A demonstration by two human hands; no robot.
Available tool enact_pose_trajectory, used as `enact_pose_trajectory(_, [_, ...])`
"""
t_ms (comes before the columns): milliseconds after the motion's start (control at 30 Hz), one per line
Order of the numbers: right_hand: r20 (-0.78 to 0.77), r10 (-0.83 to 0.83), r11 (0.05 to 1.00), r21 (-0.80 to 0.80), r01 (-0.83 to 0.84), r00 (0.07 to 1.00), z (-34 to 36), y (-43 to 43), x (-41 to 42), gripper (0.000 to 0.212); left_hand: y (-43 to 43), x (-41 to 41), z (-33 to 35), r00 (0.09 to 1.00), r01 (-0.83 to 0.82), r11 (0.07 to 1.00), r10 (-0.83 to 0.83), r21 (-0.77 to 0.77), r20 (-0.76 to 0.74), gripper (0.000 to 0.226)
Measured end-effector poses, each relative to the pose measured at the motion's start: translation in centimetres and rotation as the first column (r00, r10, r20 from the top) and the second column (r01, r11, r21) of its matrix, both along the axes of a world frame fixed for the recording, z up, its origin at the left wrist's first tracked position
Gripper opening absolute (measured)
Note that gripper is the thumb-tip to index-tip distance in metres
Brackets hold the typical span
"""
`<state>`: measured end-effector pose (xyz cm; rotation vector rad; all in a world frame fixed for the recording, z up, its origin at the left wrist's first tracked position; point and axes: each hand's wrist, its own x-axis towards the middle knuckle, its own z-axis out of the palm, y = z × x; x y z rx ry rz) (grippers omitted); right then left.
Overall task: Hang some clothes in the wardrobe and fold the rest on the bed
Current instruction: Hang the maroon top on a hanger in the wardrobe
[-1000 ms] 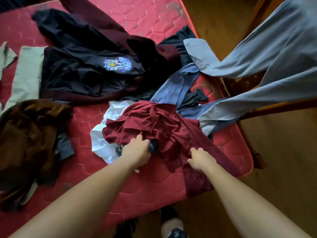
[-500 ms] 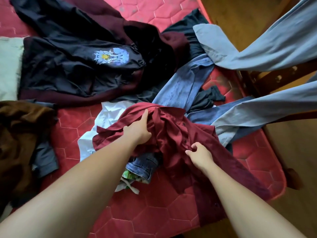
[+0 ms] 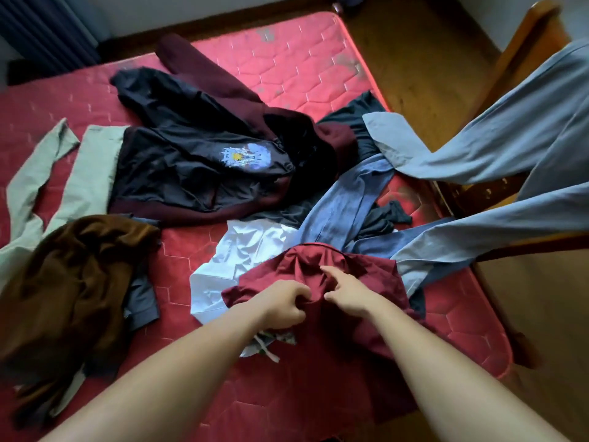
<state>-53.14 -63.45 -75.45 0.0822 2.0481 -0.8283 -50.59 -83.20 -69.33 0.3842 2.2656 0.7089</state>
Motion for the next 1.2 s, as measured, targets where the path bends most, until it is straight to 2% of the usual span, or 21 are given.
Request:
enact_pose_trajectory(67, [-0.052, 0.208, 0.974, 0.101, -0.203, 0.977, 2.0, -1.4, 0.8, 0.056, -0.5, 0.5, 3.2, 0.997, -0.077, 0.994, 0.078, 0.081, -0.007, 0.006])
enact_pose_trajectory(100, [-0.053, 0.267, 0.955, 0.147, -0.257, 0.962, 3.2, -2.1, 1.4, 0.049, -0.7, 0.5, 5.0, 0.991, -0.136, 0.983, 0.137, 0.124, -0.005, 0.011])
enact_pose_trajectory(200, [-0.107, 0.355, 0.915, 0.245, -0.321, 0.929, 7.1, -2.7, 2.8, 0.04, -1.5, 0.2, 11.1, 0.952, -0.297, 0.921, 0.307, 0.252, 0.001, 0.007])
enact_pose_trajectory(267, [-0.182, 0.308, 0.934, 0.246, -0.26, 0.934, 10.1, -2.4, 3.2, 0.031, -2.3, -0.3, 15.6, 0.924, -0.351, 0.88, 0.38, 0.32, -0.032, 0.005])
enact_pose_trajectory(333, [-0.242, 0.144, 0.978, 0.185, -0.101, 0.959, 13.7, -2.1, 3.3, 0.016, -3.3, -0.6, 20.4, 0.901, -0.396, 0.835, 0.434, 0.382, -0.014, 0.005])
enact_pose_trajectory(400, [-0.324, -0.035, 0.995, 0.074, 0.062, 0.945, 18.0, -2.3, 3.1, 0.011, -4.4, -0.5, 25.0, 0.894, -0.431, 0.805, 0.442, 0.408, 0.073, 0.007])
enact_pose_trajectory(500, [-0.48, -0.131, 0.991, -0.066, 0.114, 0.868, 26.6, -3.7, 2.3, 0.009, -6.2, 0.2, 30.8, 0.91, -0.411, 0.873, 0.376, 0.263, 0.174, 0.023])
enact_pose_trajectory(567, [-0.566, -0.163, 0.983, -0.162, 0.084, 0.808, 33.5, -4.9, 1.9, 0.013, -7.7, 1.0, 34.4, 0.834, -0.449, 0.889, 0.379, 0.093, 0.401, 0.056])
enact_pose_trajectory(633, [-0.657, -0.142, 0.974, -0.225, -0.013, 0.74, 40.8, -6.0, 2.2, 0.014, -9.2, 1.8, 37.3, 0.782, -0.458, 0.889, 0.392, 0.018, 0.485, 0.073])
enact_pose_trajectory(667, [-0.692, -0.127, 0.965, -0.252, -0.074, 0.711, 44.4, -6.5, 2.7, 0.011, -9.8, 2.2, 38.9, 0.8, -0.453, 0.891, 0.39, 0.03, 0.456, 0.066])
enact_pose_trajectory(733, [-0.737, -0.108, 0.933, -0.307, -0.187, 0.668, 51.3, -7.7, 4.2, 0.011, -10.7, 2.7, 41.7, 0.874, -0.449, 0.887, 0.411, 0.108, 0.259, 0.044])
enact_pose_trajectory(767, [-0.748, -0.105, 0.915, -0.332, -0.231, 0.656, 54.2, -8.3, 5.2, 0.015, -11.1, 2.9, 43.2, 0.899, -0.437, 0.884, 0.422, 0.164, 0.122, 0.048])
enact_pose_trajectory(800, [-0.755, -0.101, 0.898, -0.35, -0.267, 0.648, 56.8, -8.8, 6.1, 0.019, -11.2, 3.0, 44.7, 0.906, -0.414, 0.88, 0.424, 0.233, 0.012, 0.068])
enact_pose_trajectory(833, [-0.761, -0.091, 0.885, -0.358, -0.298, 0.643, 59.1, -9.3, 6.9, 0.023, -11.0, 3.3, 46.3, 0.915, -0.367, 0.882, 0.4, 0.295, -0.057, 0.087])
enact_pose_trajectory(867, [-0.765, -0.073, 0.879, -0.352, -0.32, 0.64, 61.0, -9.7, 7.7, 0.027, -10.8, 3.4, 47.7, 0.931, -0.302, 0.888, 0.353, 0.348, -0.093, 0.091])
enact_pose_trajectory(900, [-0.768, -0.053, 0.88, -0.339, -0.334, 0.638, 62.5, -10.0, 8.3, 0.029, -10.5, 3.6, 48.9, 0.944, -0.224, 0.899, 0.295, 0.376, -0.144, 0.075])
enact_pose_trajectory(933, [-0.772, -0.037, 0.884, -0.322, -0.34, 0.634, 63.8, -10.1, 8.9, 0.032, -10.2, 3.6, 49.8, 0.945, -0.159, 0.911, 0.252, 0.381, -0.21, 0.05])
enact_pose_trajectory(967, [-0.78, -0.029, 0.89, -0.306, -0.34, 0.626, 64.8, -10.2, 9.4, 0.033, -10.0, 3.8, 50.7, 0.929, -0.132, 0.923, 0.243, 0.36, -0.28, 0.027])
enact_pose_trajectory(1000, [-0.788, -0.028, 0.896, -0.293, -0.334, 0.616, 65.5, -10.2, 10.0, 0.033, -9.7, 4.1, 51.5, 0.915, -0.116, 0.929, 0.238, 0.352, -0.325, 0.014])
enact_pose_trajectory(1100, [-0.779, -0.019, 0.92, -0.259, -0.294, 0.627, 66.3, -9.5, 11.4, 0.035, -9.5, 5.1, 52.9, 0.922, -0.1, 0.901, 0.244, 0.421, -0.302, 0.024])
enact_pose_trajectory(1200, [-0.676, 0.078, 0.947, -0.178, -0.266, 0.732, 65.8, -8.5, 12.4, 0.041, -9.7, 5.3, 54.3, 0.869, -0.213, 0.811, 0.412, 0.545, -0.273, 0.02])
